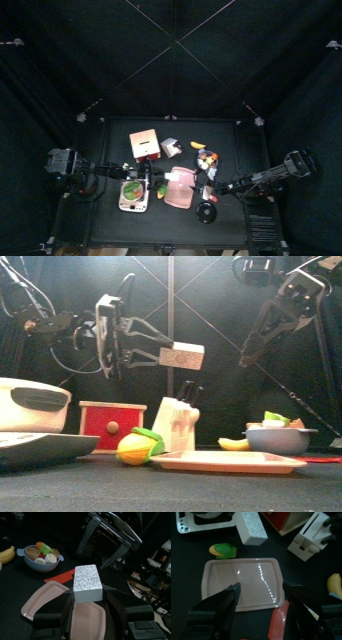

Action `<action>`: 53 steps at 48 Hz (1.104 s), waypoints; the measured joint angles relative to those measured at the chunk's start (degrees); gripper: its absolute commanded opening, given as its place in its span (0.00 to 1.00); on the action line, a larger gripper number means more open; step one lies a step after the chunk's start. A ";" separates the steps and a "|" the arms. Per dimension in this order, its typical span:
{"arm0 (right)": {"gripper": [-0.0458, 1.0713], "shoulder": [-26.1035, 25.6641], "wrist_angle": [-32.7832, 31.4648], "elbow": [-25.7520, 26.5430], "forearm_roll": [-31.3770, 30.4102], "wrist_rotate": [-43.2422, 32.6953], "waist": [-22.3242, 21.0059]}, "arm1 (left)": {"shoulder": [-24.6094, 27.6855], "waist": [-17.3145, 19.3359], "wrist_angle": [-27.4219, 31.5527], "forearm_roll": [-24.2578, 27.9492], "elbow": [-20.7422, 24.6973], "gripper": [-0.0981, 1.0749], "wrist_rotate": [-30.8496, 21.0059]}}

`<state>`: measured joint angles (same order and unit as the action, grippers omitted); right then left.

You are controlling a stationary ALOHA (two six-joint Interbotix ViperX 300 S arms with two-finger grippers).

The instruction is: Hand over rice

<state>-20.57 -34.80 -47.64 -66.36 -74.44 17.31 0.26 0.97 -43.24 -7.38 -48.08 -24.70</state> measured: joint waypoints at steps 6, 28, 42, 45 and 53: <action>0.91 2.99 -1.49 1.67 -3.60 0.18 0.09 | 0.62 -1.05 0.26 -8.44 1.85 0.64 -0.79; 0.90 5.98 -10.02 4.31 -10.28 0.18 -0.26 | 2.02 -2.20 0.70 -11.51 3.43 0.64 -1.58; 0.73 10.90 -8.79 6.94 -13.10 0.97 -1.41 | 3.87 -2.72 0.70 -11.51 5.36 0.64 -1.67; 0.65 11.43 -8.79 7.47 -13.10 1.23 -1.85 | 4.13 -2.90 0.79 -11.51 5.62 0.65 -1.58; 0.50 11.87 -8.70 7.65 -13.01 1.58 -2.29 | 4.22 -2.72 1.05 -11.51 5.80 0.66 -1.67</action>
<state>-8.70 -43.51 -39.99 -79.37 -72.86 15.03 4.48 -1.76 -42.19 -18.90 -42.28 -26.37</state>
